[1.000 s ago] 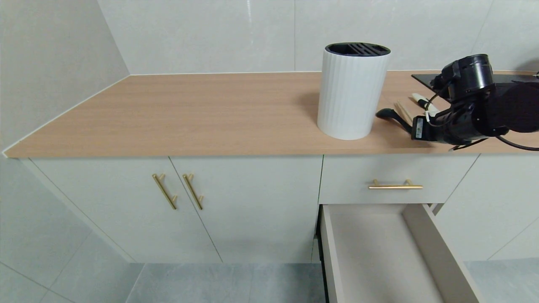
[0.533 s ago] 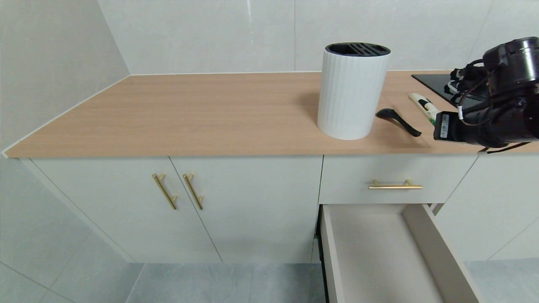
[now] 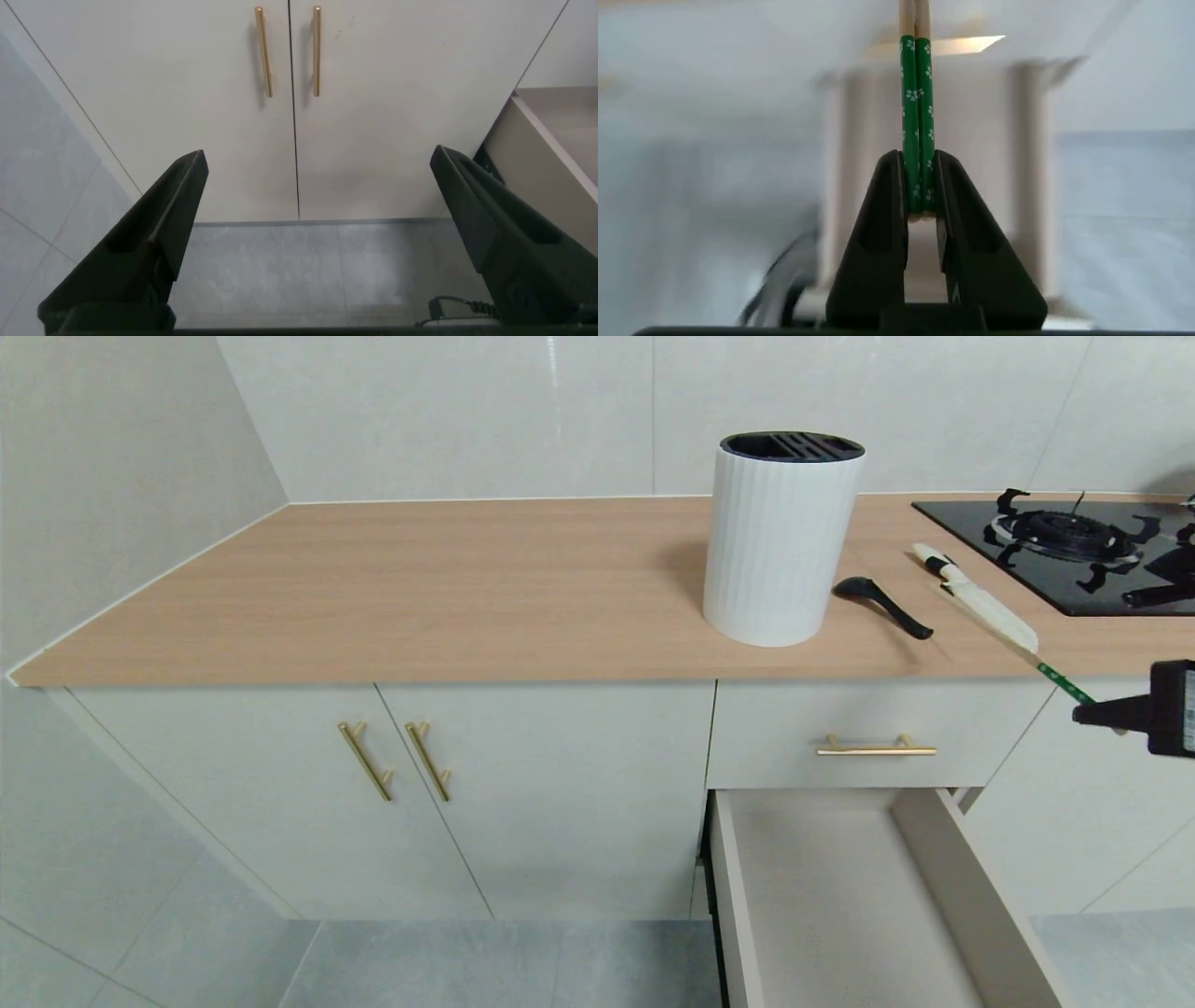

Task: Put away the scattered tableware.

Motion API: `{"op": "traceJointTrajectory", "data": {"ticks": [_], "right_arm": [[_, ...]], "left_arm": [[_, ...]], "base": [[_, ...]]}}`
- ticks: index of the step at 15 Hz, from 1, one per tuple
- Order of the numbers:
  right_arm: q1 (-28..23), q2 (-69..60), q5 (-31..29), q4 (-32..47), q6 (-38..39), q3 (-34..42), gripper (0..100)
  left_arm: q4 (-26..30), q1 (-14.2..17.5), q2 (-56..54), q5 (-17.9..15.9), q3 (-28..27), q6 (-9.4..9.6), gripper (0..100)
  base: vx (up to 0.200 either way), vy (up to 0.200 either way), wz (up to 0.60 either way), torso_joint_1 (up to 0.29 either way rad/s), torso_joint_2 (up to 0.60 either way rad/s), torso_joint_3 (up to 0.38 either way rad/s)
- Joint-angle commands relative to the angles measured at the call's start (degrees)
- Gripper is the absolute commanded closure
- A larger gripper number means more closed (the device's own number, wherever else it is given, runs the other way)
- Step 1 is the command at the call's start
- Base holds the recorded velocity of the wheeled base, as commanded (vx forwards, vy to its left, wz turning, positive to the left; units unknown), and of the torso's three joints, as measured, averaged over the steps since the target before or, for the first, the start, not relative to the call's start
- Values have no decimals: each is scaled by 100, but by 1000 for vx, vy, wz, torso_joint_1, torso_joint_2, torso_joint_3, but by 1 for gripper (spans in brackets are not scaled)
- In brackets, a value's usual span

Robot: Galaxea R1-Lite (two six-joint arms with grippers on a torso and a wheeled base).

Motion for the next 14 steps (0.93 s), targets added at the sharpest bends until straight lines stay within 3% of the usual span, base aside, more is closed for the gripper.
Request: {"op": "traceJointTrajectory", "data": {"ticks": [1, 3, 7, 10, 14], "right_arm": [[19, -633, 592, 272, -36, 144, 100], [19, -695, 1260, 746, -220, 100, 100], [71, -519, 1629, 1423, -712, 135, 100], [177, 96, 1620, 1941, -923, 135, 100], [186, 975, 1603, 1941, -879, 144, 100]], "left_arm": [[-1, 2, 7, 1, 0, -1, 0], [-1, 2, 7, 1, 0, -1, 0], [-1, 2, 7, 1, -9, -1, 0], [-1, 2, 7, 1, 0, -1, 0], [-1, 2, 7, 1, 0, -1, 0]], "base": [[0, 0, 0, 0, 0, 0], [0, 0, 0, 0, 0, 0], [0, 0, 0, 0, 0, 0], [0, 0, 0, 0, 0, 0], [0, 0, 0, 0, 0, 0]]}}
